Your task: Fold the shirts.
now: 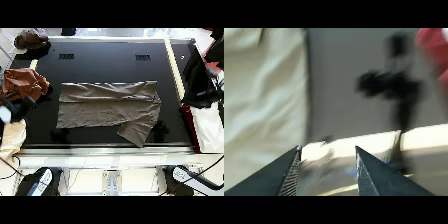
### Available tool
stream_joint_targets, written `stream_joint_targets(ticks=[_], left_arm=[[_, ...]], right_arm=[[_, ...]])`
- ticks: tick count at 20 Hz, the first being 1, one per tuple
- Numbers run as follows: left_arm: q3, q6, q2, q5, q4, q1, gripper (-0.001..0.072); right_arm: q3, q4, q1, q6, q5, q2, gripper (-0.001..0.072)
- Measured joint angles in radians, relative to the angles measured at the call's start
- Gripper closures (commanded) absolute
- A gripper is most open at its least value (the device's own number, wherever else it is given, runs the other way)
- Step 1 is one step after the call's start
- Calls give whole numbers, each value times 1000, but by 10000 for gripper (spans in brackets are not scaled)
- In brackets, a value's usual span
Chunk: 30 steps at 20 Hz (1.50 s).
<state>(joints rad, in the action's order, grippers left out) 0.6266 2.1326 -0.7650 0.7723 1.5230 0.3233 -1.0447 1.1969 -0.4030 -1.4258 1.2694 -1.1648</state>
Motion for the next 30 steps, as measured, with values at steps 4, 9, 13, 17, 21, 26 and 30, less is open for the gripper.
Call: stream_joint_targets(ticks=[4, 9, 13, 17, 21, 26, 30], left_arm=[[-187, -47, 85, -1, -338, 71, -10], [-255, -133, 3, 61, -570, 98, 23], [-269, -235, -132, 85, -699, 105, 115], [-272, -301, -200, 57, -751, 108, 127], [-272, -328, -221, 7, -770, 108, 234], [-272, -372, -227, -35, -776, 108, 452], [-272, -395, -228, -50, -776, 108, 700]], right_arm=[[249, -251, -28, 85, 0, 2, 205], [442, -392, -35, 184, -28, -17, 206], [486, -453, -37, 224, -45, -20, 206], [497, -496, -37, 237, -47, -21, 206], [501, -513, -37, 241, -47, -21, 207], [502, -528, -37, 243, -50, -21, 208], [502, -535, -37, 253, -55, -21, 209]])
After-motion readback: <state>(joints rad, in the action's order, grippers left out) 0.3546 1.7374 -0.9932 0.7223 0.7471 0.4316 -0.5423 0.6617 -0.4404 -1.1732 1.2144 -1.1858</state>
